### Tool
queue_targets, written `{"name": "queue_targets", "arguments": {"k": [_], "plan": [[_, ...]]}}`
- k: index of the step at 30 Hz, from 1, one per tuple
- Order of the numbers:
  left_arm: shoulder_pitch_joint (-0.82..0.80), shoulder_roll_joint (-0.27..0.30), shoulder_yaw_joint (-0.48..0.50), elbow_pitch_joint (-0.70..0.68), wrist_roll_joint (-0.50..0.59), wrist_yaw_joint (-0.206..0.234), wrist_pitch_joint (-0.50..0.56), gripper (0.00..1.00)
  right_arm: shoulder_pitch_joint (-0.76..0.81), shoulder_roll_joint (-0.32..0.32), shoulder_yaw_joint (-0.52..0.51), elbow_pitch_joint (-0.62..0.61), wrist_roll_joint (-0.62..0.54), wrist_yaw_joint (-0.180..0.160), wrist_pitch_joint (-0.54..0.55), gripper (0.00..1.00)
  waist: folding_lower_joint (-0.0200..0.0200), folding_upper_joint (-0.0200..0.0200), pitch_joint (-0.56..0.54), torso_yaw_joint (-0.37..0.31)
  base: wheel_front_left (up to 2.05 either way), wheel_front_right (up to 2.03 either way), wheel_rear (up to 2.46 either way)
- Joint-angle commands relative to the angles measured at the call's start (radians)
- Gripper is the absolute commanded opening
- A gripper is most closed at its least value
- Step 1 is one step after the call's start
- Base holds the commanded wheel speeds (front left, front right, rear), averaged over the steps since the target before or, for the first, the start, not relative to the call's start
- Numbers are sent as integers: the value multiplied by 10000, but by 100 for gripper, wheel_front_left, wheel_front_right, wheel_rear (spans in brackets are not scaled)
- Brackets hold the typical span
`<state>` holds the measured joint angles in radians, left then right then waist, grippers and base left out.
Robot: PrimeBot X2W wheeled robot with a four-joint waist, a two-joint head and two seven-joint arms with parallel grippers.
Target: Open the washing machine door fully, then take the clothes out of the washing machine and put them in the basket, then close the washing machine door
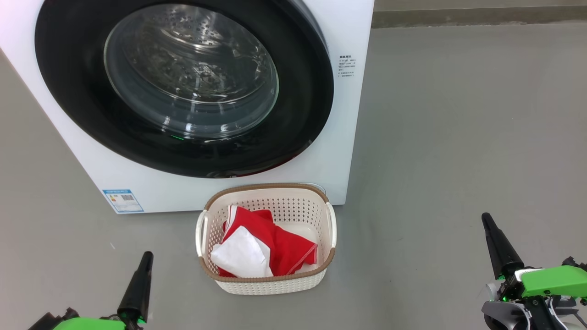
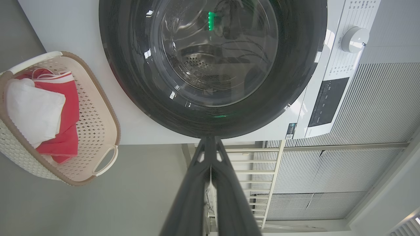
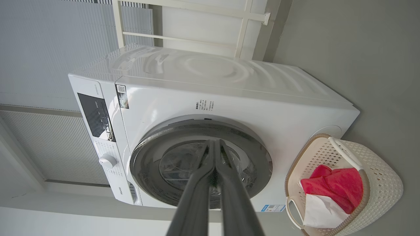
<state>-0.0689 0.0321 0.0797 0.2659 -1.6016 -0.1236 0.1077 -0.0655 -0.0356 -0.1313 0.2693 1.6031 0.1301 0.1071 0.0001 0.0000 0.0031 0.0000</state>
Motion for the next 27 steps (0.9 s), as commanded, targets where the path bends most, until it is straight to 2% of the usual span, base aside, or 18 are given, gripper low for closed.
{"name": "queue_targets", "arguments": {"k": [1, 27], "plan": [[-392, 181, 341, -206, -70, -71, 56, 0, -424, -146, 176, -246, 56, 6, 60, 0, 0, 0, 0, 0, 0, 0, 0], [-392, 181, 341, -206, -71, -71, 55, 0, -424, -146, 176, -246, 57, 6, 60, 0, 0, 0, 0, 0, 0, 0, 0]]}}
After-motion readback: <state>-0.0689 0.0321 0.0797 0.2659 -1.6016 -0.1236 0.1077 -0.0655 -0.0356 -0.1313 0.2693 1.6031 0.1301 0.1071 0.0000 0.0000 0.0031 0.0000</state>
